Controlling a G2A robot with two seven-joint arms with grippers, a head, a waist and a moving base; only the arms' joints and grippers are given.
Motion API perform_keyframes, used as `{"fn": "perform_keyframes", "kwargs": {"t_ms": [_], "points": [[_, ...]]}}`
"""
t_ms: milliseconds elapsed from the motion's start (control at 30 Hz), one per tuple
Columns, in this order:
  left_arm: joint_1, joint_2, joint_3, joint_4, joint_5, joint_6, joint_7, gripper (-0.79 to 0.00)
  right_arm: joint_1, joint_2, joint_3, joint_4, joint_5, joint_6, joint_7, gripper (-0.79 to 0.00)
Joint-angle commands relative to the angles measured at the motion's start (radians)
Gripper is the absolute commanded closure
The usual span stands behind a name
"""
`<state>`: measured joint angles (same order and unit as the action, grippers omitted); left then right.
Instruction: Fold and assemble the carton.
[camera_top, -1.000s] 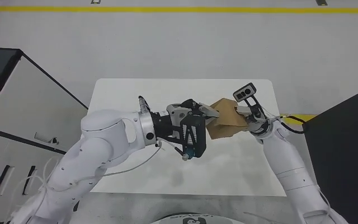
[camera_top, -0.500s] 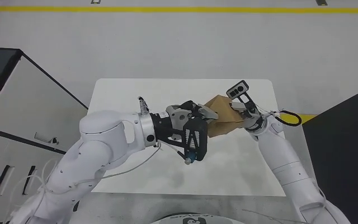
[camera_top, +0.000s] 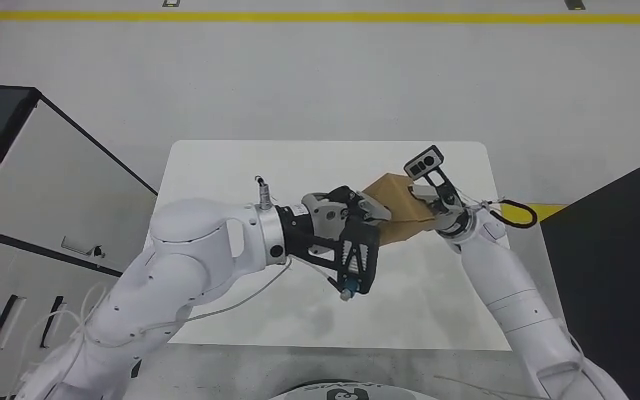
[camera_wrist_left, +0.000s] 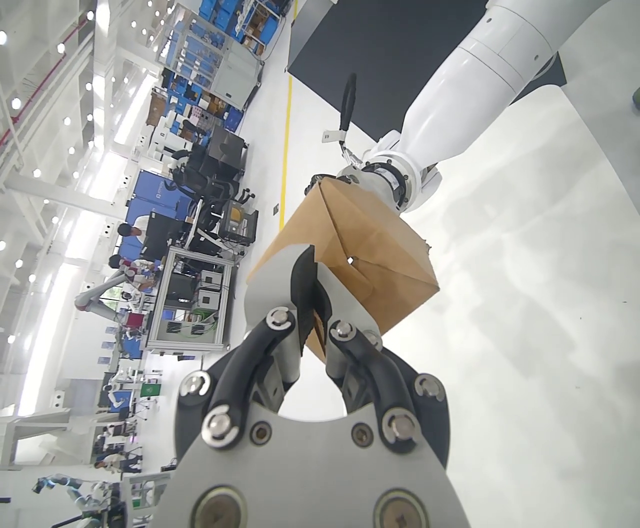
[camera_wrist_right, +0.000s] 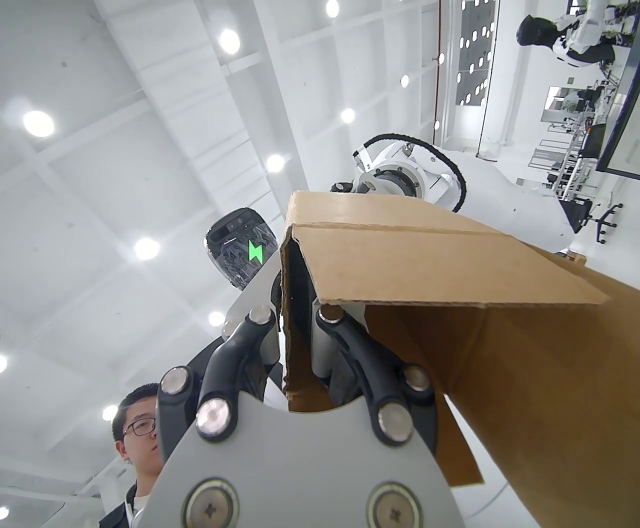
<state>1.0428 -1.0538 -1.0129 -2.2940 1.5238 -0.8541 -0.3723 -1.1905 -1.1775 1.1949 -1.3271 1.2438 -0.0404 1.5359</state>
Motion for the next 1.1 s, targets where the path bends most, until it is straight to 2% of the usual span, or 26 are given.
{"fn": "perform_keyframes", "kwargs": {"t_ms": [0,500,1067], "points": [[-0.004,0.0,0.002,0.001,0.0,-0.005,0.0,0.0,-0.001,0.002,0.0,-0.002,-0.001,-0.001,0.0,0.0],[-0.02,0.0,0.018,-0.012,0.038,-0.046,-0.01,0.0,-0.009,0.012,0.0,-0.013,0.002,-0.01,0.0,0.0],[-0.038,-0.004,0.045,0.016,0.057,-0.049,0.004,0.0,-0.014,0.021,-0.008,-0.026,0.0,-0.02,0.0,0.0]]}}
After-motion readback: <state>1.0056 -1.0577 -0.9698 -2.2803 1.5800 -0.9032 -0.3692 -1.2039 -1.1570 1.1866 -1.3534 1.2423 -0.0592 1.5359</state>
